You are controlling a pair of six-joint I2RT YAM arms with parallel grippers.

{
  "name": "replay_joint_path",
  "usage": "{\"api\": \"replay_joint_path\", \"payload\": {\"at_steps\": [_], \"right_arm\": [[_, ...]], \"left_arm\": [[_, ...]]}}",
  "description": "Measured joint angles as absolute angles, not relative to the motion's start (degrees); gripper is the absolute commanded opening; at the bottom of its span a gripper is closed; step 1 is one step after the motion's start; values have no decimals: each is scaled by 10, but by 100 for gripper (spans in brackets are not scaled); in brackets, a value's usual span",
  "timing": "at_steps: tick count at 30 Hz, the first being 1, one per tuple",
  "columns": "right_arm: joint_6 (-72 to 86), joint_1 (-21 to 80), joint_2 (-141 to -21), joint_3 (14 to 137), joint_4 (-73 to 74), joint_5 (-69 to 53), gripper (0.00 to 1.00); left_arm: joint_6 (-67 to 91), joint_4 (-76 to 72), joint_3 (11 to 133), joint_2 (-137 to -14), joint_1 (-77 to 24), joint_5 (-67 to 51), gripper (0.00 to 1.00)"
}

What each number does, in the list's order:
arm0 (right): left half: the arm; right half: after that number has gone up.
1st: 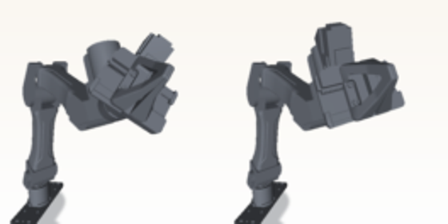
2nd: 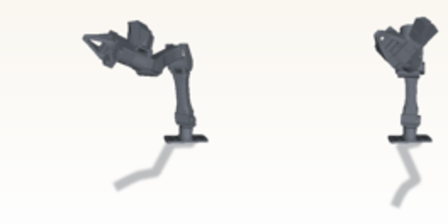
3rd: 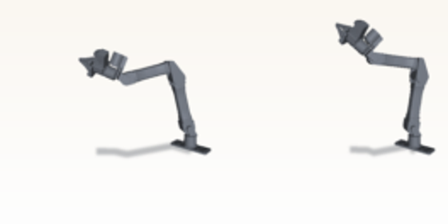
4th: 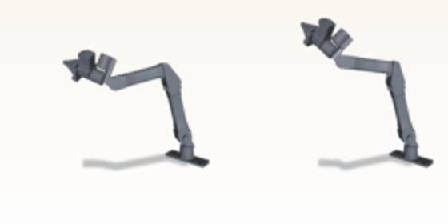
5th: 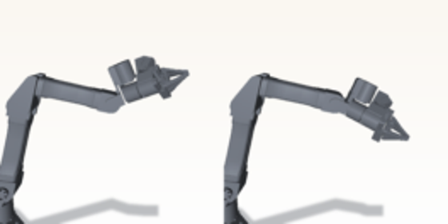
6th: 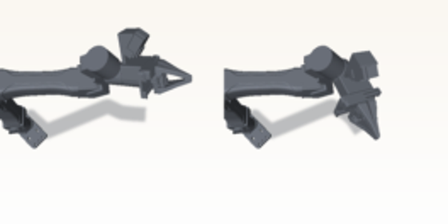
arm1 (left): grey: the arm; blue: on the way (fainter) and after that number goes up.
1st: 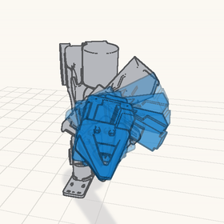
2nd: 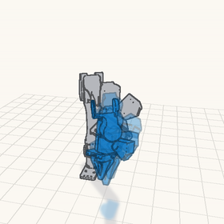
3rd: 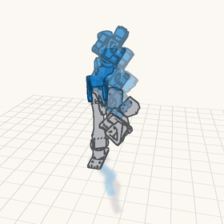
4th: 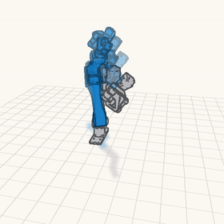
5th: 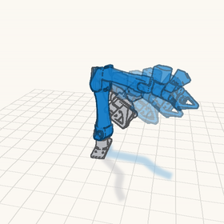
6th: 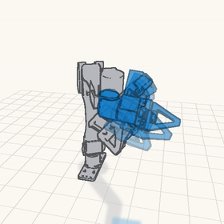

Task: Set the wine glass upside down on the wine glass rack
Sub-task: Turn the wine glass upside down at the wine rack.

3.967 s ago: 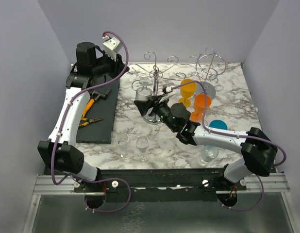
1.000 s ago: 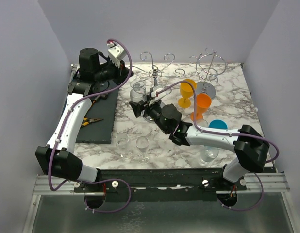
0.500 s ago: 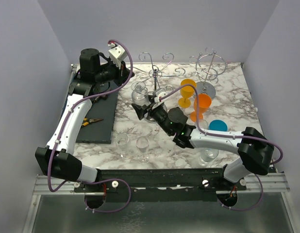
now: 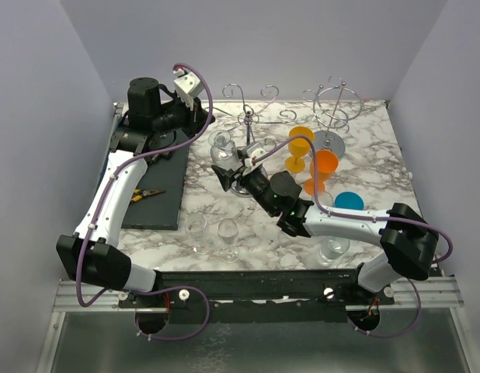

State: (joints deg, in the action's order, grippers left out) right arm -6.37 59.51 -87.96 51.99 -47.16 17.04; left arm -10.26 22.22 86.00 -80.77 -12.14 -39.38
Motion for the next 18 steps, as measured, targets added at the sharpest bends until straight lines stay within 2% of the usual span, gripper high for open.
{"api": "replay_joint_path", "payload": {"at_steps": [7, 18], "right_arm": [[-80, 594, -873, 503, -484, 168, 1], [-56, 595, -858, 422, -600, 190, 1]], "left_arm": [[-103, 219, 860, -810, -122, -392, 0], [-103, 210, 864, -818, -128, -390, 0]]}}
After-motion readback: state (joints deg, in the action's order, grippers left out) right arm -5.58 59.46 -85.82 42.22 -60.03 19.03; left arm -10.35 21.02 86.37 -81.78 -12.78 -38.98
